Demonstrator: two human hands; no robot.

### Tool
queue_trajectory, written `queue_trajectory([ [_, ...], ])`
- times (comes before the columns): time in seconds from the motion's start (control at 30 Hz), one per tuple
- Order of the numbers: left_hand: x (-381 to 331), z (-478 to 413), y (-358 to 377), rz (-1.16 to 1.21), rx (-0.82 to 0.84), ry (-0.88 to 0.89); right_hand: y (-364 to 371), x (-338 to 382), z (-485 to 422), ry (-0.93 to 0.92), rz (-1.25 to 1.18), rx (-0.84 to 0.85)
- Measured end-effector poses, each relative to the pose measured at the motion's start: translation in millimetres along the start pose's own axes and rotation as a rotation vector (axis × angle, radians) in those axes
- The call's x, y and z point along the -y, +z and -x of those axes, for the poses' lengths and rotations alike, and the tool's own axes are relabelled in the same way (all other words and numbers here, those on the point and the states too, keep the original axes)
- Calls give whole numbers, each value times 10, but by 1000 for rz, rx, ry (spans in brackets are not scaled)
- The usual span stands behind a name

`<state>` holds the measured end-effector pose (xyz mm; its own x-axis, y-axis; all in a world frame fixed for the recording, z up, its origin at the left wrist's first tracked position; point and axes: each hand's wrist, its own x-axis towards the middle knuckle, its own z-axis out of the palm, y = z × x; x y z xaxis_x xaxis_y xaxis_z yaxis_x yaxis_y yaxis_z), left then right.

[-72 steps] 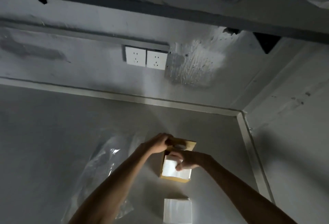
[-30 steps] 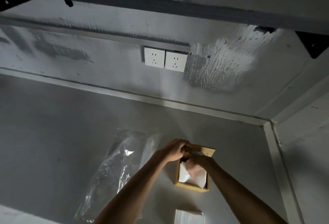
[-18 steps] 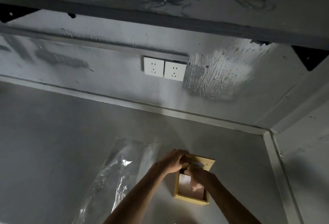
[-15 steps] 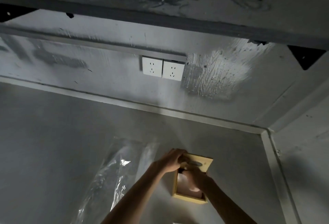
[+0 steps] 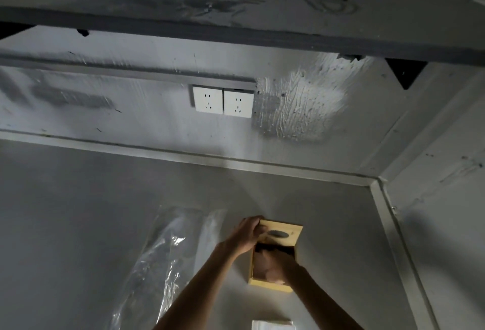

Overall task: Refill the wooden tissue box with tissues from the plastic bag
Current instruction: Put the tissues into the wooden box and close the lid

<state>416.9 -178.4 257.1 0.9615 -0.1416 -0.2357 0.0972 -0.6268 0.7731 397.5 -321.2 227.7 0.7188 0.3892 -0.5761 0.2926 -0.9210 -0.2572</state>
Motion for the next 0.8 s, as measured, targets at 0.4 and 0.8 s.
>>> queue_trajectory([
  [0.4,366,1638,1420,271,-324,-595,1159,-492,1501,545,-922,-457],
  [0.8,368,1733,1413,459,-53,-642,1593,-532,1238,311,-1292,-181],
])
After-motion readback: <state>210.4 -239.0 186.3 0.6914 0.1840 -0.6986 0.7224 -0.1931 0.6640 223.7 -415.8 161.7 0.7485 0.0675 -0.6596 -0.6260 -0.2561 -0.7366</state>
